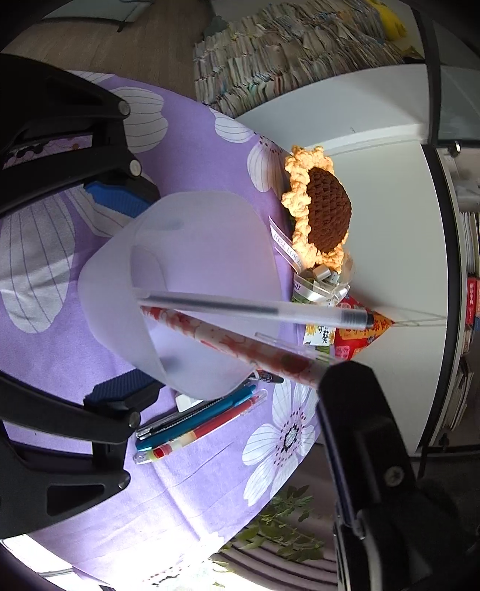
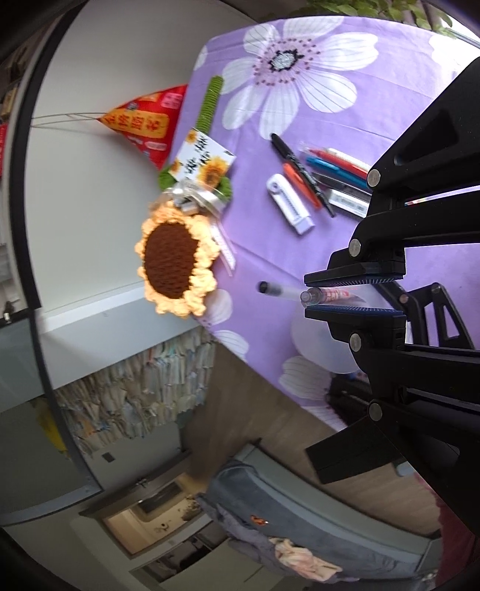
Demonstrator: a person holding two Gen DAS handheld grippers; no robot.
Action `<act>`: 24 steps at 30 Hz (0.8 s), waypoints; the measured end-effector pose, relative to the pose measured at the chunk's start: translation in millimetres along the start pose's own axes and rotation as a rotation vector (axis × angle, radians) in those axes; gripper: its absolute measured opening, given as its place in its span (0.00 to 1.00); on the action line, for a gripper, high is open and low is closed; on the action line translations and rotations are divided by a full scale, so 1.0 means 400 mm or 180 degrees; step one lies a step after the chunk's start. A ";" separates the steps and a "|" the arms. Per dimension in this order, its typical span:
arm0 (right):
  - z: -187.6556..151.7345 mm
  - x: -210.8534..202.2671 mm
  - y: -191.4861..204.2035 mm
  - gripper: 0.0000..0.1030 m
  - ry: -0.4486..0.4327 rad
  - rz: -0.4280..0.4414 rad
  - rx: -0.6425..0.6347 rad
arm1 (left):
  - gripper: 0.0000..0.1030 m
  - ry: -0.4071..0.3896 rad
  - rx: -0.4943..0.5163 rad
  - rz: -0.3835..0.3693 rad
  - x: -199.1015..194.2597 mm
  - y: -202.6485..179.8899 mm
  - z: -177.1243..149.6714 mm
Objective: Organize stationery
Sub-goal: 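Lower the patterned pen into the cup and open the right tool, then reach into the pen pile and grasp the red pen with the right tool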
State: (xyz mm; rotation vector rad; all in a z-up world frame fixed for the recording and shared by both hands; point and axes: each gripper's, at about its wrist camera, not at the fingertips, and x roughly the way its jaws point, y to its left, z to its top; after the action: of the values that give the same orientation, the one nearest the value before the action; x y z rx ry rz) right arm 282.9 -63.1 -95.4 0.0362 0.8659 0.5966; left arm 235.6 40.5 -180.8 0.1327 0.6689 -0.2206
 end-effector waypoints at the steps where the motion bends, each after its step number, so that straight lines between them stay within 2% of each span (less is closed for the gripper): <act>1: -0.003 0.001 -0.001 0.10 0.0020 0.0018 0.0001 | 0.70 -0.0012 0.0074 -0.0009 0.000 -0.004 0.001; 5: -0.006 -0.012 -0.011 0.10 0.0016 0.0092 0.0023 | 0.70 -0.0084 0.0459 -0.0038 -0.007 -0.035 -0.001; 8: -0.008 -0.034 -0.022 0.10 -0.0050 0.0129 0.0058 | 0.70 -0.0095 0.0618 -0.0056 -0.016 -0.046 -0.008; 17: -0.019 -0.089 -0.062 0.11 -0.0196 0.0100 0.0114 | 0.71 -0.0057 0.0627 -0.0034 -0.041 -0.024 -0.026; 21: -0.015 -0.078 -0.132 0.11 -0.0105 -0.0151 0.0354 | 0.71 -0.0072 0.0670 -0.0036 -0.050 -0.018 -0.035; 24: -0.016 -0.018 -0.212 0.11 0.0172 -0.0471 0.0635 | 0.70 -0.0133 0.0750 -0.0039 -0.053 -0.019 -0.040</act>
State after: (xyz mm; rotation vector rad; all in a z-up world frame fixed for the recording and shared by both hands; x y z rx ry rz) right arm 315.1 -139.1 -116.9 0.1361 0.9692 0.3730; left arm 207.9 39.5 -180.4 0.3489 0.6009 -0.3130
